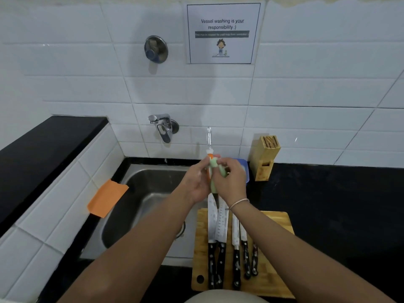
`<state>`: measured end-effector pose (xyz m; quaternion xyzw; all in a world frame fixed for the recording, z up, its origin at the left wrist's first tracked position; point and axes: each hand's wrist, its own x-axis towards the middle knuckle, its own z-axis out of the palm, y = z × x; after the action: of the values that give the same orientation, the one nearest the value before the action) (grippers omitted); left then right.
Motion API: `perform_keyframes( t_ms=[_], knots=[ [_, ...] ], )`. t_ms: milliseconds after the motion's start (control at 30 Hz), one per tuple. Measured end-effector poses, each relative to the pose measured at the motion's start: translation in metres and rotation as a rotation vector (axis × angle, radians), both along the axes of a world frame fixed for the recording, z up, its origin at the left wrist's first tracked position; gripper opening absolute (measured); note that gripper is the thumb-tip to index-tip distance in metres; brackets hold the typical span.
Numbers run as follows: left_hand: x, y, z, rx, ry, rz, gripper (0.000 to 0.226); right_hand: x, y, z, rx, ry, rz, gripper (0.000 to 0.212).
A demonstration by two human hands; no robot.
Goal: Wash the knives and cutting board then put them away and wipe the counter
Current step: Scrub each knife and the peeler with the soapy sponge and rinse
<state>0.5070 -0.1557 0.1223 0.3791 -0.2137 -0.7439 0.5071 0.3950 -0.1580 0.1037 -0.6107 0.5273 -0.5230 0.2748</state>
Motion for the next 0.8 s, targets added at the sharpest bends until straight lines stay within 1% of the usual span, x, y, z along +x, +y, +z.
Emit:
perform_keyframes(
  t_ms=[67, 167, 267, 367, 400, 467, 567, 667, 800],
  knots=[
    [-0.001, -0.002, 0.0, -0.024, 0.006, 0.023, 0.032, -0.005, 0.0, -0.005, 0.007, 0.08, 0.072, 0.009],
    [0.002, -0.006, -0.005, -0.051, -0.001, 0.068, 0.027, -0.015, 0.007, -0.017, 0.019, 0.202, 0.24, 0.012],
    [-0.004, -0.006, -0.015, -0.063, -0.1, 0.057, 0.024, -0.034, 0.011, -0.032, 0.016, 0.29, 0.299, 0.013],
    [-0.015, -0.002, -0.024, -0.078, -0.285, -0.006, 0.029, -0.065, 0.01, -0.046, 0.088, 0.381, 0.256, 0.015],
    [-0.018, -0.003, -0.028, -0.058, -0.308, -0.043, 0.032, -0.079, 0.01, -0.052, 0.133, 0.427, 0.22, 0.015],
    [-0.022, -0.002, -0.038, -0.001, -0.296, -0.095, 0.034, -0.107, 0.012, -0.062, 0.263, 0.527, 0.122, 0.012],
    [-0.032, -0.002, -0.05, 0.044, -0.32, -0.131, 0.029, -0.144, 0.023, -0.076, 0.46, 0.61, 0.003, 0.01],
    [-0.045, -0.001, -0.057, 0.07, -0.402, -0.148, 0.03, -0.167, 0.038, -0.09, 0.61, 0.666, -0.007, 0.009],
    [-0.049, 0.001, -0.061, 0.106, -0.548, -0.188, 0.03, -0.174, 0.047, -0.101, 0.684, 0.809, 0.024, 0.012]
  ],
)
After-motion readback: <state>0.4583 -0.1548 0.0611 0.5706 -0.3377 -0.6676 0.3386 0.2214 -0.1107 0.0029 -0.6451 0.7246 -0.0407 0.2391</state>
